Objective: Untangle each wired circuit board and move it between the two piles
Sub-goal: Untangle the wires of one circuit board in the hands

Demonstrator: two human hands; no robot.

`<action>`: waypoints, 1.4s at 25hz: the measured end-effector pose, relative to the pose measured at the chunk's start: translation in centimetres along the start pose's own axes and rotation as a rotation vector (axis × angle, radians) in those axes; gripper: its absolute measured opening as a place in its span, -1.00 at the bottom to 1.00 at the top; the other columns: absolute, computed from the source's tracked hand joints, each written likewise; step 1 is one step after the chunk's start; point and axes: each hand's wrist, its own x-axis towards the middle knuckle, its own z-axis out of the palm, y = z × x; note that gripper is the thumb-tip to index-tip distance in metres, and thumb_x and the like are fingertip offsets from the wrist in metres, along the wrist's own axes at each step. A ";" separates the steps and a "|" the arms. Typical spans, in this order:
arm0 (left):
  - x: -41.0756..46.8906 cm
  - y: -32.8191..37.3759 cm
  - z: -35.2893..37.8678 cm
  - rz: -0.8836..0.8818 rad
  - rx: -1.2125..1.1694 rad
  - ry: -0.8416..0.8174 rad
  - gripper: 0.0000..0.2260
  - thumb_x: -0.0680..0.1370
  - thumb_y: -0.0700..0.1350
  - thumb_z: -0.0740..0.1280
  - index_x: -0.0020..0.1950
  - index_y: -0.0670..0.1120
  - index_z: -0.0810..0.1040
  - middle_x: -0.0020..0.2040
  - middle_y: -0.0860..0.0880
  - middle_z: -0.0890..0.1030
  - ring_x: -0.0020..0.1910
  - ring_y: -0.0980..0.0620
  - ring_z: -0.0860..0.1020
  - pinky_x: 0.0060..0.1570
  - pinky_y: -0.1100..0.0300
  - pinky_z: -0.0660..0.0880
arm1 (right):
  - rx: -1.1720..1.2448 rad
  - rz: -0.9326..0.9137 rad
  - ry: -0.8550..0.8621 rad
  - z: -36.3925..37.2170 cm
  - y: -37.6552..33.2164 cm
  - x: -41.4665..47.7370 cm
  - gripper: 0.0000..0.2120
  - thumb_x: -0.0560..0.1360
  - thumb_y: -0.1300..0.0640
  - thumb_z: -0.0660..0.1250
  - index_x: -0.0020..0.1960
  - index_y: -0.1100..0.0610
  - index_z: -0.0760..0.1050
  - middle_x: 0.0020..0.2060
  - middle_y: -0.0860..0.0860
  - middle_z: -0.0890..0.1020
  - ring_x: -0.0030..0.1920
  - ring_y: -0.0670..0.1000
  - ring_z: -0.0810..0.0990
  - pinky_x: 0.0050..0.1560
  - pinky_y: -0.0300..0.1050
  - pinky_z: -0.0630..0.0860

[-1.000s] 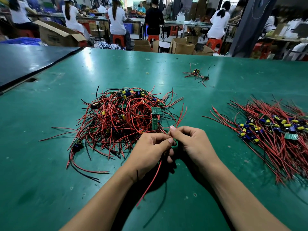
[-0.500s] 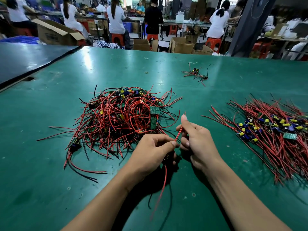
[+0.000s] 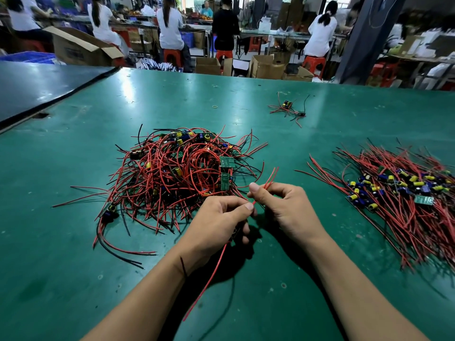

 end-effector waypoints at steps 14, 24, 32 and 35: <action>-0.1 0.1 0.0 0.011 0.095 -0.090 -0.81 0.60 -0.17 0.31 -0.15 -0.23 0.63 -0.46 -0.06 0.53 -0.50 -0.02 0.49 -0.41 0.25 0.47 | -0.362 -0.286 0.615 -0.9 0.4 1.3 -0.65 0.46 -0.09 0.52 -0.35 0.10 0.56 -0.53 -0.17 0.49 -0.46 -0.12 0.39 -0.33 -0.32 0.29; -0.2 0.2 0.1 -0.031 0.000 -0.016 -0.83 0.59 -0.18 0.33 -0.08 -0.28 0.62 -0.43 -0.11 0.56 -0.48 -0.04 0.54 -0.40 0.24 0.50 | 0.226 0.078 0.352 -0.7 -0.6 1.0 -0.47 0.42 -0.35 0.33 -0.21 0.14 0.66 -0.46 -0.05 0.48 -0.60 -0.09 0.28 -0.57 -0.31 0.16; -0.1 0.8 0.1 -0.025 -0.241 0.084 -0.85 0.60 -0.19 0.30 -0.02 -0.25 0.62 -0.29 -0.14 0.64 -0.33 -0.10 0.65 -0.31 0.16 0.61 | -0.080 0.005 0.200 -0.8 -0.7 -0.2 -0.65 0.63 -0.10 0.28 -0.14 0.10 0.68 -0.42 -0.10 0.53 -0.54 -0.08 0.38 -0.51 -0.25 0.27; -0.2 1.5 0.3 0.002 -0.392 0.059 -0.89 0.56 -0.20 0.33 -0.04 -0.19 0.64 -0.21 -0.18 0.67 -0.21 -0.13 0.68 -0.22 0.13 0.64 | -0.456 -0.211 0.109 -0.6 -0.9 -0.7 -0.90 0.54 0.14 0.44 -0.16 0.08 0.61 -0.39 -0.11 0.59 -0.44 -0.14 0.45 -0.34 -0.23 0.39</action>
